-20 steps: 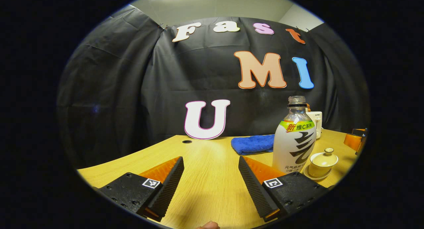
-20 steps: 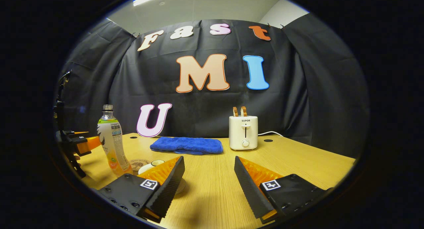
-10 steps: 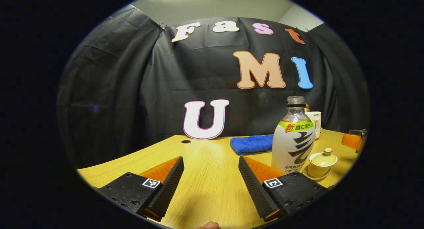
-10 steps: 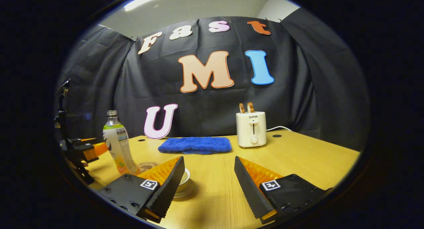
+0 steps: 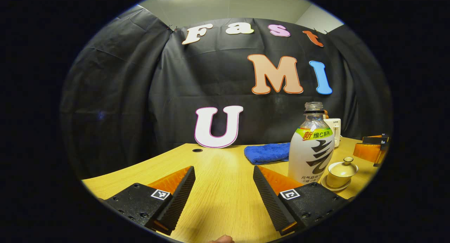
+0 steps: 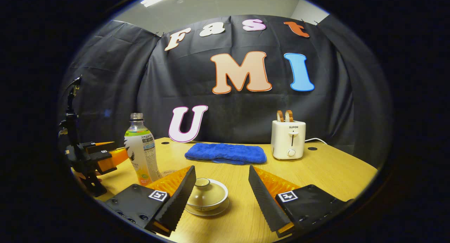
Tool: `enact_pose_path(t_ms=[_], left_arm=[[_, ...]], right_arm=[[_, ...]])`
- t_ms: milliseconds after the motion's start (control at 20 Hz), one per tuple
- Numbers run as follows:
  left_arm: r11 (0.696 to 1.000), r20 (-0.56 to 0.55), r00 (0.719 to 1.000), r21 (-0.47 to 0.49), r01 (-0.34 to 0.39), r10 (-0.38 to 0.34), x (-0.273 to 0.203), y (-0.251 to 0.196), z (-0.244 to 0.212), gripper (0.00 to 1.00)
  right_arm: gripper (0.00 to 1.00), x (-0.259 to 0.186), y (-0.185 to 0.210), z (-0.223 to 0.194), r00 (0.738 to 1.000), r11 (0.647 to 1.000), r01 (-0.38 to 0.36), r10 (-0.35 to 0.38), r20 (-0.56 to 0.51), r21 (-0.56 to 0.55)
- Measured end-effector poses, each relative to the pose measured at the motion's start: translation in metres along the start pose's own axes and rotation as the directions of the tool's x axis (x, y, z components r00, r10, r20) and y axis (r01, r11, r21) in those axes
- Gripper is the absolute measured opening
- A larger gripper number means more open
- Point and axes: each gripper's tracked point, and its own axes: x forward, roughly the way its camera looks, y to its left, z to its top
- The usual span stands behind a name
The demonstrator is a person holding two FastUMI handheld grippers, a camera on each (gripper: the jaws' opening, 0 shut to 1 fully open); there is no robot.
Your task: Open the teacup lid with one hand, grasp the water bottle and pour water into the teacup with the other hand; after pouring, place the water bottle on the coaster and then close the teacup lid.
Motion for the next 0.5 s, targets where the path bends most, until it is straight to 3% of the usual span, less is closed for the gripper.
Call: enact_pose_path(t_ms=[50,450,500], left_arm=[[1.0,0.0,1.0,0.0,0.0,0.0,0.0,0.0,0.0,0.97],[1.0,0.0,1.0,0.0,0.001,-0.001,0.001,0.0,0.0,0.97],[1.0,0.0,1.0,-0.001,0.001,-0.001,0.0,0.0,0.0,0.97]], right_arm=[[0.97,0.001,0.005,-0.002,1.0,1.0,-0.01,0.01,-0.003,-0.004],[0.93,0.015,0.03,-0.017,0.997,0.998,-0.056,0.054,-0.058,-0.025],[0.97,0.016,0.03,-0.019,0.997,0.998,-0.05,0.047,-0.066,-0.034]])
